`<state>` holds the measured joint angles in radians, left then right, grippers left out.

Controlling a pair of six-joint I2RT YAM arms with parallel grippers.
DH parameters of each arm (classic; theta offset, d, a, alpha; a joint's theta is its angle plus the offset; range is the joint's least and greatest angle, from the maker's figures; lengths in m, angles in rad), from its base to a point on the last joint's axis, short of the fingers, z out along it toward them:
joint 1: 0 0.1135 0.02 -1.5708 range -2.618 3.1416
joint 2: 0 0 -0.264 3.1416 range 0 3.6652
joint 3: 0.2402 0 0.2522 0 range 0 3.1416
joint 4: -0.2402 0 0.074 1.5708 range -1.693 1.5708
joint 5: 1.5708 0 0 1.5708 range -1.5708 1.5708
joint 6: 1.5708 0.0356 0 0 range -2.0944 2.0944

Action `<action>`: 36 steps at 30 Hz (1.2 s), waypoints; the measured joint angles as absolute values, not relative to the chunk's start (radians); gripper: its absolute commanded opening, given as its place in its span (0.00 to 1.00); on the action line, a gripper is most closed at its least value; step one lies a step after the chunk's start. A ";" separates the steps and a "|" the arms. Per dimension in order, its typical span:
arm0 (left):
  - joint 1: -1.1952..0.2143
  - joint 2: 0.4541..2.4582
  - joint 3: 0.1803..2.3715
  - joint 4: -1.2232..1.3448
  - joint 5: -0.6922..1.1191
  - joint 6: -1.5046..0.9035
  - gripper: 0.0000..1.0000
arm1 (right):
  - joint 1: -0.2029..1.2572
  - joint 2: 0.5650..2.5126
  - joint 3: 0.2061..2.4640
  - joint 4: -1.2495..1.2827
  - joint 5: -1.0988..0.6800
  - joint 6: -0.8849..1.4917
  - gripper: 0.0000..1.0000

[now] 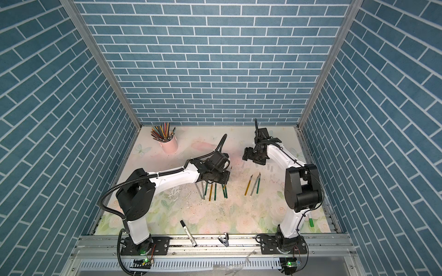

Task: Remove protective caps from carving knives
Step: Place the protective sleeve at the center of the board, then place the carving knife at the center of the board.

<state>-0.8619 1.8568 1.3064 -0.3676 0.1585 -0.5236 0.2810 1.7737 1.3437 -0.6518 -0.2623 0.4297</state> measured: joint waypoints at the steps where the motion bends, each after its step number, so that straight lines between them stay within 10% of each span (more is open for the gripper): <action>1: -0.862 1.857 1.306 -0.367 0.159 -0.527 0.02 | 0.281 1.768 1.336 -0.654 -0.261 0.432 0.98; 36: -1.003 2.095 1.539 -0.454 0.006 -0.838 0.11 | 0.094 1.327 1.020 -0.619 -0.412 0.434 0.98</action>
<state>-1.0031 2.0949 1.5387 -0.4541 0.0059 -0.8383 0.0937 1.3266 1.0199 -0.6193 -0.4122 0.4335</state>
